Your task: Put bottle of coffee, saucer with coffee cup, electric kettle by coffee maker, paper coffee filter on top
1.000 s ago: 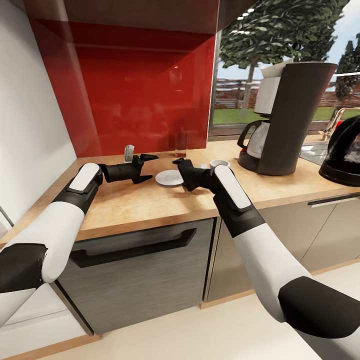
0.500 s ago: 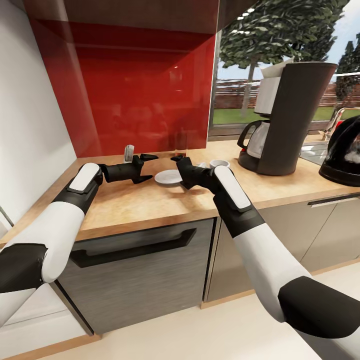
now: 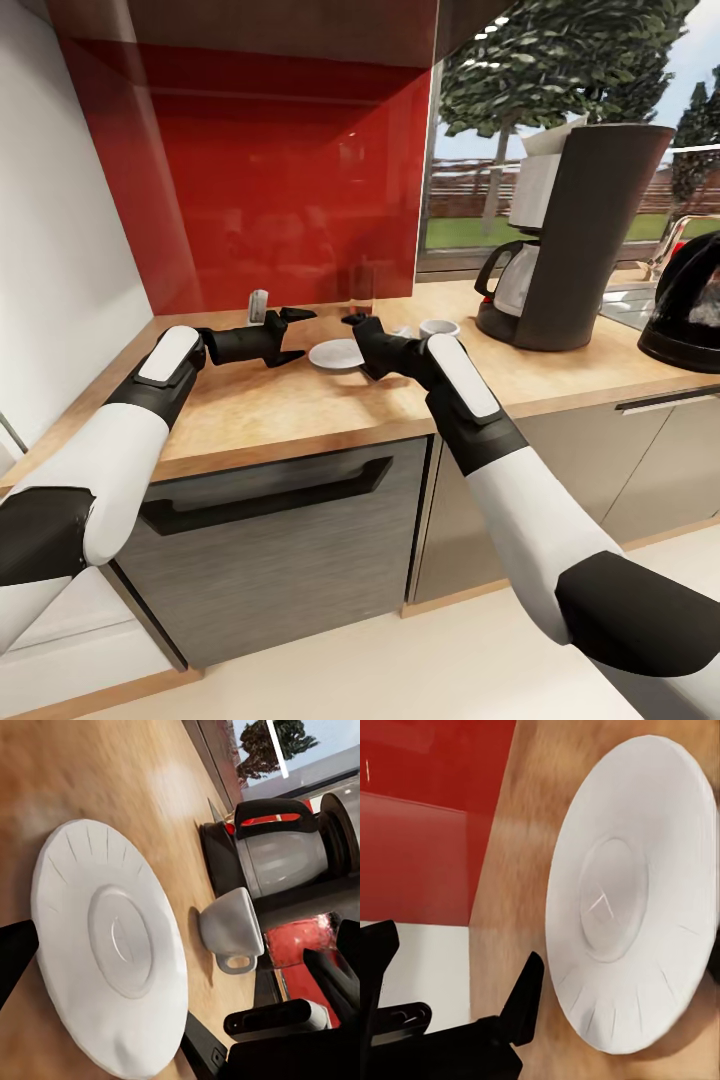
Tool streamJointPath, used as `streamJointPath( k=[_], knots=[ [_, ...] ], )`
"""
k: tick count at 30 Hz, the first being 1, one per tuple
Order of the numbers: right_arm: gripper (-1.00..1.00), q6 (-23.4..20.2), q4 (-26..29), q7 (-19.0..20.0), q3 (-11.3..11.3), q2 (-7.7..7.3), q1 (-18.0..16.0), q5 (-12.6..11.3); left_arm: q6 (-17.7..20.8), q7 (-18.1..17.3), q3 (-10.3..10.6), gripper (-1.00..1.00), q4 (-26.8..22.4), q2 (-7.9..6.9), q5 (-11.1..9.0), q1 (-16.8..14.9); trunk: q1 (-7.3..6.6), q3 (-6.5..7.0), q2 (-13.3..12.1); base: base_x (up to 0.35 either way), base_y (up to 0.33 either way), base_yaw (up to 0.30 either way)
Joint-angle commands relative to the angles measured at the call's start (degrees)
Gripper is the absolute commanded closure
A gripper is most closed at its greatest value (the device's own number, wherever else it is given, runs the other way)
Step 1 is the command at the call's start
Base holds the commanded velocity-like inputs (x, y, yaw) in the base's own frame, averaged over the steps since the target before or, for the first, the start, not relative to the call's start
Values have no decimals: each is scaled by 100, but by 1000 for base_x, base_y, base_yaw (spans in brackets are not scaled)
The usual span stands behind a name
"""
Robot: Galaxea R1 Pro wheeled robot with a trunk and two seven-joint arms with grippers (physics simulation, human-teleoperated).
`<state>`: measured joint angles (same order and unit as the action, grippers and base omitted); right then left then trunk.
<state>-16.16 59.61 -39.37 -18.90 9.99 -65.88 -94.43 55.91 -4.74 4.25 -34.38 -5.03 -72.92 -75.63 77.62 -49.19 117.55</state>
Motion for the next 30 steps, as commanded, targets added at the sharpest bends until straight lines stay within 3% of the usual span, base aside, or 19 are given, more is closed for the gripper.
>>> streamJointPath(
  k=[1, 14, 22, 30],
  knots=[
    [-100, -18, -11, -36, 1, 0, -4, -14, -1, -50, 24, -100, 2, -6, 34, -5, -1, -6, 2, 0, 0, 0],
    [-100, -26, -425, -19, 1, 0, -80, -17, 8, -62, 23, -100, 2, -6, 33, -5, -1, -6, 2, 0, 0, 0],
    [-100, -39, -672, 419, -2, 0, -119, -22, 8, -62, 17, -100, 2, -6, 32, -5, -1, -6, 2, 0, 0, 0],
    [-100, -44, -777, 535, 0, 0, -126, -23, 8, -62, 15, -100, 2, -6, 32, -5, -1, -6, 2, 0, 0, 0]
  ],
)
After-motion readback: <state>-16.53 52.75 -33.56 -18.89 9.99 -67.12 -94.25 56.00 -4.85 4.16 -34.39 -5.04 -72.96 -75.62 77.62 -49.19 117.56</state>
